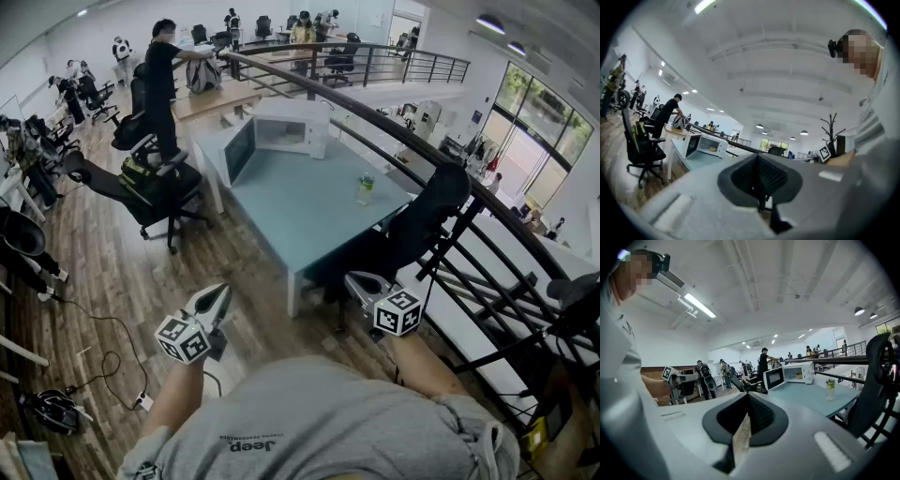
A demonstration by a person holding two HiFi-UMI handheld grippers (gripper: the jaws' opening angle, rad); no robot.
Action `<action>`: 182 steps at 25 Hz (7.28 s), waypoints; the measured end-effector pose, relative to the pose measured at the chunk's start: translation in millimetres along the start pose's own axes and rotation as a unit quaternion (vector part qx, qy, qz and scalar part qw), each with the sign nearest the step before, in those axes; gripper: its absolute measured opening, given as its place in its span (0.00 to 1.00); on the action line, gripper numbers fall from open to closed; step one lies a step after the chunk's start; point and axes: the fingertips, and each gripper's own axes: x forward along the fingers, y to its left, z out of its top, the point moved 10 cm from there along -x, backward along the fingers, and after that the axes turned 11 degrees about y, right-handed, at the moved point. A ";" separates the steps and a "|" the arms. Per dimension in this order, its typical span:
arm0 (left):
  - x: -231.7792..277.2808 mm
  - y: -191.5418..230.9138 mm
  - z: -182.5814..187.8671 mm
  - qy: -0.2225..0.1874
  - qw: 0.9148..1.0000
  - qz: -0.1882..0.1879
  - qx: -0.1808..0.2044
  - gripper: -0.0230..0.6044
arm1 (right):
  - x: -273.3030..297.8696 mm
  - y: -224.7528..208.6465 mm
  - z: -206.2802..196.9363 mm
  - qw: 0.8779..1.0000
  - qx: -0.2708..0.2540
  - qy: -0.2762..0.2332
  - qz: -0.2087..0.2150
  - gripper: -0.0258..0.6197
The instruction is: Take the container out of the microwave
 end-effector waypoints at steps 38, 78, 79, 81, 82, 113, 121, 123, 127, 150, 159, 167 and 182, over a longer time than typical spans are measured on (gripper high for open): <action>114.7 -82.2 -3.9 -0.007 0.999 0.049 -0.008 0.06 | -25.4 -115.4 20.8 0.992 -0.051 -0.014 0.112 0.04; 576.7 470.5 160.4 0.071 0.990 -0.115 0.027 0.06 | 467.4 -449.6 238.0 0.995 -0.079 0.054 -0.016 0.04; 583.4 466.3 158.8 0.069 0.992 -0.101 0.024 0.06 | 472.9 -459.4 239.9 0.994 -0.096 0.056 -0.010 0.04; 597.0 469.0 156.9 0.059 0.996 -0.073 0.009 0.06 | 494.5 -480.8 248.8 0.990 -0.125 0.061 0.001 0.04; 602.8 473.3 154.8 0.057 0.996 -0.062 0.000 0.06 | 508.5 -490.9 253.1 0.989 -0.136 0.063 0.003 0.04; 754.1 714.3 61.6 0.084 0.996 -0.018 -0.004 0.06 | 899.0 -683.6 259.8 0.954 -0.198 0.160 -0.160 0.14; 759.3 723.9 50.1 0.086 0.996 -0.023 -0.003 0.06 | 929.5 -695.0 264.5 0.936 -0.236 0.189 -0.181 0.14; 759.1 724.3 48.5 0.085 0.996 -0.026 -0.001 0.06 | 936.6 -695.0 265.0 0.930 -0.248 0.197 -0.186 0.15; 759.5 723.8 47.1 0.081 0.996 -0.033 0.005 0.06 | 948.0 -697.3 269.7 0.910 -0.291 0.224 -0.191 0.16; 746.2 720.2 37.9 0.060 0.996 -0.060 0.004 0.06 | 985.7 -706.1 270.9 0.793 -0.384 0.418 -0.220 0.18; 735.1 724.3 38.8 0.053 0.997 -0.055 0.000 0.06 | 988.4 -707.6 264.7 0.786 -0.381 0.437 -0.213 0.07; 729.5 722.3 40.0 0.054 0.997 -0.054 0.000 0.06 | 982.4 -701.8 265.1 0.797 -0.370 0.435 -0.196 0.07; 721.0 700.9 51.3 0.052 0.997 -0.060 0.005 0.06 | 954.6 -680.6 266.0 0.813 -0.374 0.423 -0.143 0.07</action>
